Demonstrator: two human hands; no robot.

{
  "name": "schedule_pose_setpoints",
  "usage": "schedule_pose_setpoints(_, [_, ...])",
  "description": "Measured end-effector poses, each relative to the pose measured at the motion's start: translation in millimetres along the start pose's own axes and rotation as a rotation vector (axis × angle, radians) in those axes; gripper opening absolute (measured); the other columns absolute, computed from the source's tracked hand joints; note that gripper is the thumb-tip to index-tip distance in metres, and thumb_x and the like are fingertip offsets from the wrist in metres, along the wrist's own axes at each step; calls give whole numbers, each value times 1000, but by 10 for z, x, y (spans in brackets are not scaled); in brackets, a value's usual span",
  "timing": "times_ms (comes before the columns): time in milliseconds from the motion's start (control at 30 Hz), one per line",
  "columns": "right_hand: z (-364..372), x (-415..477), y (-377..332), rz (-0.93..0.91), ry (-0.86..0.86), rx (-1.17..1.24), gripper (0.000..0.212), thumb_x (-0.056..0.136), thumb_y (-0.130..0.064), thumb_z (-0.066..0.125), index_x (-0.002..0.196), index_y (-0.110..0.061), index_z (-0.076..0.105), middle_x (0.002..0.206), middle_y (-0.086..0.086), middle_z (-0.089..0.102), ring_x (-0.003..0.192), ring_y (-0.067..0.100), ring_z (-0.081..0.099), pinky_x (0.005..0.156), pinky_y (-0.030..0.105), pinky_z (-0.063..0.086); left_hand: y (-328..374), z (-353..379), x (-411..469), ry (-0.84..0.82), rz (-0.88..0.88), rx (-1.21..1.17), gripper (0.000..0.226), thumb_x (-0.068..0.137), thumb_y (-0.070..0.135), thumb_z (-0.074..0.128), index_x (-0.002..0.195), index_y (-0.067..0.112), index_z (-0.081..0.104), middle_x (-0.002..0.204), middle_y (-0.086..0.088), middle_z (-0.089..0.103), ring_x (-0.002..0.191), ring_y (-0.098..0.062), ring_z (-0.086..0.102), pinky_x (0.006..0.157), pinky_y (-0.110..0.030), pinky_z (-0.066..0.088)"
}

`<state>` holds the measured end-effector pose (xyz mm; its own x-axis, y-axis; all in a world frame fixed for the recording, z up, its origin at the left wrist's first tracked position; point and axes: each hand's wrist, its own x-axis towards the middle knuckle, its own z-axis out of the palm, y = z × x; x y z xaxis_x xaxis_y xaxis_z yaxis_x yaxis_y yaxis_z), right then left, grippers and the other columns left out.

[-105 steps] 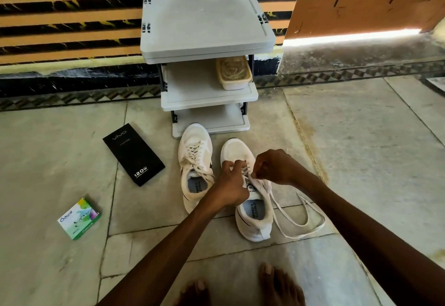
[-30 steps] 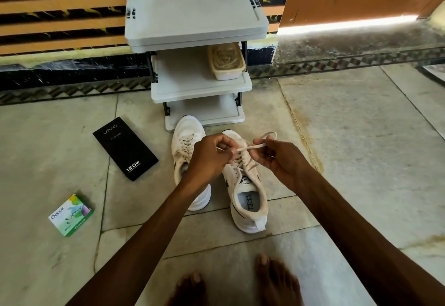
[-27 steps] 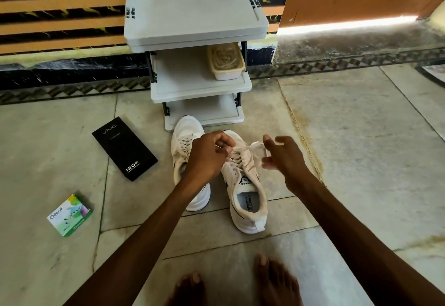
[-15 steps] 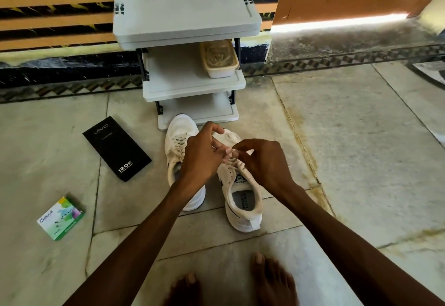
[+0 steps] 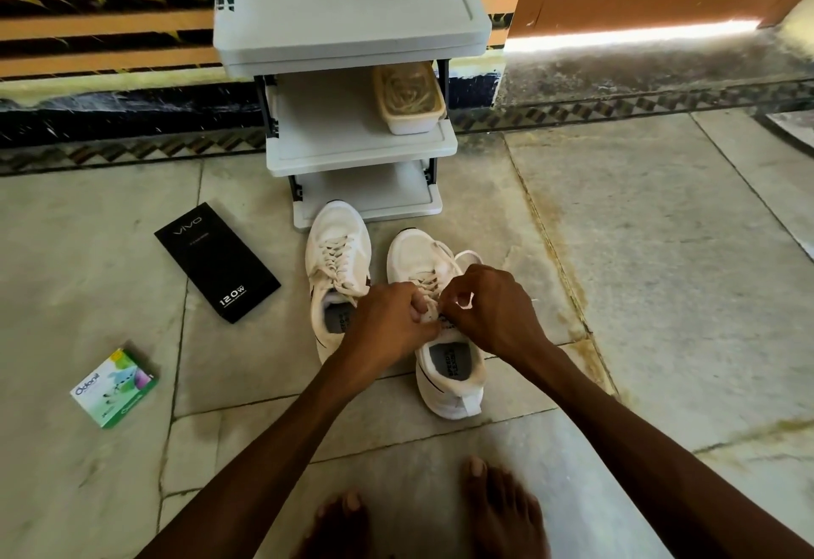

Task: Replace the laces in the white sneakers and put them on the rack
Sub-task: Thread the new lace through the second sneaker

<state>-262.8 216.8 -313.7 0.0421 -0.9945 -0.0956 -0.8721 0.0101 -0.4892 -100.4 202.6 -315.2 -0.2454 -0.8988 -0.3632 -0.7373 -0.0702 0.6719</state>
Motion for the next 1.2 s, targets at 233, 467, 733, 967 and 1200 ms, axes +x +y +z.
schedule_pose_setpoints(233, [26, -7, -26, -99, -39, -98, 18, 91, -30, 61, 99, -22, 75, 91, -4, 58, 76, 15, 55, 54, 18, 31, -81, -34, 38, -58, -162, -256, 21, 82, 7, 68, 101, 12, 73, 89, -5, 73, 80, -19, 71, 81, -42, 60])
schedule_pose_setpoints(467, [27, 47, -136, -144, -90, -259, 23, 93, -32, 56, 103, -16, 71, 103, 4, 62, 86, 25, 63, 71, 38, 54, -77, -1, 72, -78, -188, -253, 21, 83, 7, 66, 102, 15, 71, 92, -4, 72, 84, -21, 71, 83, -43, 59])
schedule_pose_setpoints(733, [127, 31, -67, 66, -102, 45, 18, 90, -25, 60, 94, -19, 76, 95, 2, 69, 82, 19, 63, 70, 36, 53, -35, -51, 110, -134, -243, -293, 15, 84, 6, 68, 97, 13, 68, 94, -7, 72, 82, -18, 72, 83, -36, 60])
schedule_pose_setpoints(967, [117, 77, -83, 141, -160, 139, 15, 86, -16, 63, 90, -18, 78, 90, 2, 74, 77, 15, 63, 67, 29, 51, -2, -36, 133, -120, -279, -279, 18, 80, 9, 71, 75, 24, 63, 85, -6, 73, 79, -19, 73, 85, -38, 59])
schedule_pose_setpoints(1200, [199, 67, -208, 225, -140, 68, 10, 82, -19, 67, 83, -15, 76, 80, 5, 71, 69, 18, 62, 60, 25, 47, -14, -48, 176, -131, -327, -361, 10, 92, 3, 59, 89, 9, 67, 102, -16, 70, 96, -31, 69, 89, -43, 57])
